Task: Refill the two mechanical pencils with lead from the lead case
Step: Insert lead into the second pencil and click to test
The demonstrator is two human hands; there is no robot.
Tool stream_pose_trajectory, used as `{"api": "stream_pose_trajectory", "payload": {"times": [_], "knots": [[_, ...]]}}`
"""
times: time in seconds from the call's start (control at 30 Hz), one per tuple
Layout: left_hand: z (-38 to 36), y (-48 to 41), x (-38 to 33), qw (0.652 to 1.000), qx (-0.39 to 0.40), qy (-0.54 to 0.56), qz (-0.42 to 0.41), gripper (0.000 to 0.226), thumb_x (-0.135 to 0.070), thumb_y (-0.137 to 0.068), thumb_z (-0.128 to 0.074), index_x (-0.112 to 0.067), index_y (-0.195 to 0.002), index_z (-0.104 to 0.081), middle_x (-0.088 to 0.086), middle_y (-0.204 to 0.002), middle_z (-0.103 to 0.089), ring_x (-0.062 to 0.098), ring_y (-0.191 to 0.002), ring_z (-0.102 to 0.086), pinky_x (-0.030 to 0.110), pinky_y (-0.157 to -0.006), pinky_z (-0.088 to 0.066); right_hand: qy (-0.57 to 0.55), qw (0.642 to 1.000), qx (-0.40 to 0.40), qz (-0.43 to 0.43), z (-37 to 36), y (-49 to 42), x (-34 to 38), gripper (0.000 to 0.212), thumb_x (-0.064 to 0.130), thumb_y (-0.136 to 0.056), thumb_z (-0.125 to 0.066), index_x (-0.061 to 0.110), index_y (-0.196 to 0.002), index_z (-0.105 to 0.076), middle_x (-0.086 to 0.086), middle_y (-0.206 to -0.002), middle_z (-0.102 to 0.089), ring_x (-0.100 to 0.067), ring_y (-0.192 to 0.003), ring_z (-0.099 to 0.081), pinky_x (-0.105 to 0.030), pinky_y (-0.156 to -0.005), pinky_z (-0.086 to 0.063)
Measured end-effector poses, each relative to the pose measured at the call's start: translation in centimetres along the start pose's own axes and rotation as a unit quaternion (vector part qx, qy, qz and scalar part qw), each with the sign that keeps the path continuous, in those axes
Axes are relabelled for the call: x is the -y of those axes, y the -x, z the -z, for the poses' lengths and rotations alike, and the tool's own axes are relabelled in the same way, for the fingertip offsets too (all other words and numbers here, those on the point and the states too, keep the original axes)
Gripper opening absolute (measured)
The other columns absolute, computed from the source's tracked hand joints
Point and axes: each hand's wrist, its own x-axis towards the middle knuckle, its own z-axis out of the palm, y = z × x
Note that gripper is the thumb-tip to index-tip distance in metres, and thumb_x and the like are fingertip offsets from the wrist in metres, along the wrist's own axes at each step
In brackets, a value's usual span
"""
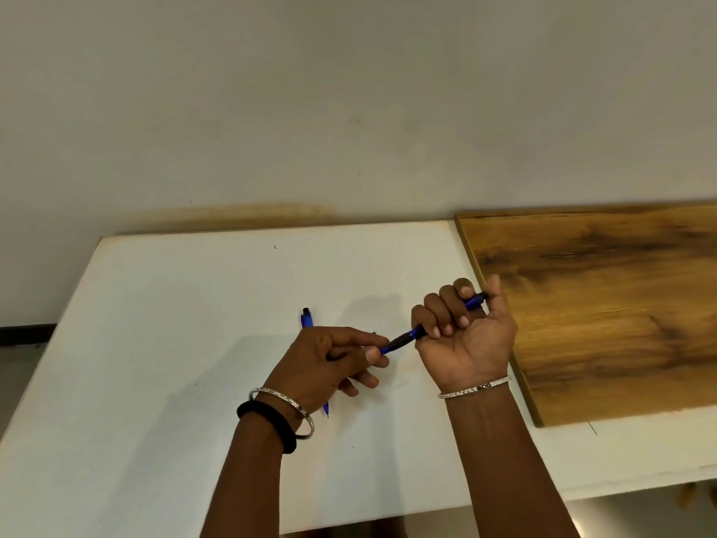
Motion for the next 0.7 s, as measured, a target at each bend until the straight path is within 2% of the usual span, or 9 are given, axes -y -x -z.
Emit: {"api": "stream_pose_trajectory", "payload": {"times": [0.13, 0.3, 0.4, 0.5, 0.7], "knots": [[0.12, 0.22, -0.14, 0.998, 0.028, 0.045, 0.030, 0.017, -0.017, -0.088, -0.063, -0.024, -0.096, -0.076, 0.004, -0.095, -0.078, 0.015, -0.074, -0.074, 0.019, -0.054, -0.054, -0.008, 1.000, -0.003, 0.015, 0.00, 0.09, 0.74, 0.033, 0.031, -0.089, -0.032, 0.017, -0.059, -0.034, 0.006, -0.041, -0.016, -0.011, -0.040, -0.009, -0.022, -0.038, -0.016], [0.25, 0.52, -0.38, 0.994, 0.050, 0.094, 0.025, 0.027, -0.032, -0.077, -0.068, -0.021, -0.100, -0.076, 0.007, -0.101, -0.077, 0.017, -0.081, -0.074, 0.020, -0.059, -0.056, -0.020, 0.999, -0.009, 0.026, -0.39, 0.07, 0.79, 0.023, 0.020, -0.083, -0.030, 0.017, -0.062, -0.040, 0.006, -0.042, -0.015, -0.011, -0.039, -0.009, -0.020, -0.037, -0.018], [0.43, 0.70, -0.36, 0.992, 0.050, 0.111, 0.015, 0.029, -0.034, -0.076, -0.068, -0.022, -0.101, -0.076, 0.006, -0.102, -0.076, 0.017, -0.084, -0.074, 0.020, -0.059, -0.055, -0.032, 0.999, -0.001, 0.025, -0.51, -0.02, 0.84, 0.029, 0.019, -0.088, -0.024, 0.017, -0.064, -0.042, 0.005, -0.046, -0.012, -0.011, -0.039, -0.009, -0.020, -0.036, -0.018], [0.41, 0.77, -0.37, 0.991, 0.059, 0.116, 0.012, 0.031, -0.036, -0.077, -0.068, -0.022, -0.104, -0.075, 0.006, -0.105, -0.076, 0.017, -0.087, -0.074, 0.020, -0.061, -0.055, -0.038, 0.999, 0.006, 0.029, -0.46, -0.01, 0.72, 0.035, 0.026, -0.093, -0.024, 0.016, -0.067, -0.044, 0.006, -0.047, -0.013, -0.010, -0.039, -0.010, -0.021, -0.037, -0.019], [0.47, 0.91, -0.53, 0.991, 0.056, 0.122, 0.016, 0.033, -0.038, -0.075, -0.069, -0.022, -0.103, -0.075, 0.005, -0.104, -0.076, 0.015, -0.086, -0.073, 0.019, -0.060, -0.055, -0.039, 0.999, 0.002, 0.025, -0.64, 0.02, 0.83, 0.029, 0.020, -0.089, -0.026, 0.016, -0.069, -0.047, 0.005, -0.045, -0.013, -0.010, -0.038, -0.010, -0.021, -0.036, -0.019]]}}
